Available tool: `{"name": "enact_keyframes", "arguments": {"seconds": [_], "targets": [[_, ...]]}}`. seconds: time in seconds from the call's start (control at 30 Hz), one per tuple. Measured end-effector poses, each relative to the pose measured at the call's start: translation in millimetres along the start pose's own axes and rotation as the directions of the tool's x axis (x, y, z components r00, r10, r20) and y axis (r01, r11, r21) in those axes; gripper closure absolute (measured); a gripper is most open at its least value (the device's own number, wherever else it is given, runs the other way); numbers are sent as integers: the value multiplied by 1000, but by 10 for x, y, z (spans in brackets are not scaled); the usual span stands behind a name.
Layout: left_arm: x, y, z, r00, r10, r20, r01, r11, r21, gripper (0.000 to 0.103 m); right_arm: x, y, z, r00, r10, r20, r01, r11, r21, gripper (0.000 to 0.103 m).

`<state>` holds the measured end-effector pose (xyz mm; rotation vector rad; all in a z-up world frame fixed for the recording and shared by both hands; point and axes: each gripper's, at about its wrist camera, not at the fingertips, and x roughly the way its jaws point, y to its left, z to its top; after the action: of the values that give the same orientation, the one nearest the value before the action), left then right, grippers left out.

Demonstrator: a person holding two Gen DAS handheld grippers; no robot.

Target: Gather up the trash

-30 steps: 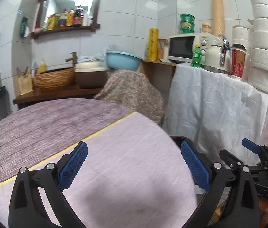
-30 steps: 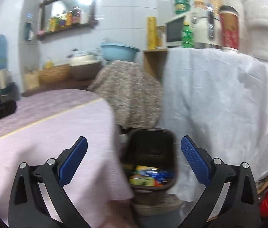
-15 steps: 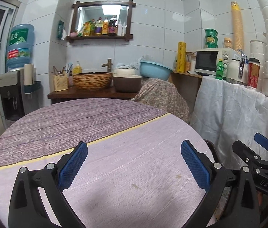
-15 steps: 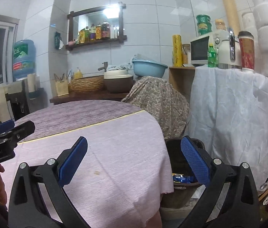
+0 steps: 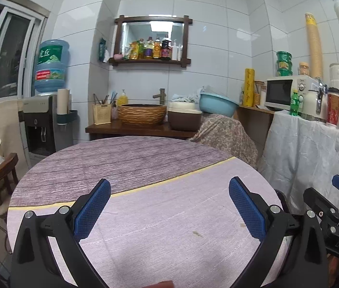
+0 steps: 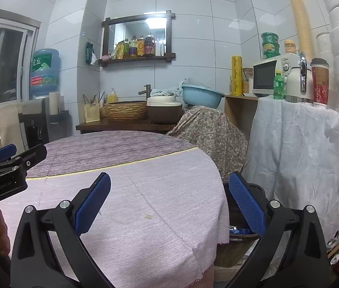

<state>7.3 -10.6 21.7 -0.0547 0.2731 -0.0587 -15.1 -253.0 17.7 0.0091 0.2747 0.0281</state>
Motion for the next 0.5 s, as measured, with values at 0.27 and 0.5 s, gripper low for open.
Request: {"name": "enact_keyframes", "arguments": {"seconds": [0.27,0.5], "targets": [[-11,-35,18,1000,-5,1,5,1000,5,5,-16,-65,10,1000,-2,-1,2,1000,11,6],[-3,-65,7,1000,-8,-3,8,1000,14,5,-7,-74,-2,1000,-9,-3,9,1000,14,6]]}}
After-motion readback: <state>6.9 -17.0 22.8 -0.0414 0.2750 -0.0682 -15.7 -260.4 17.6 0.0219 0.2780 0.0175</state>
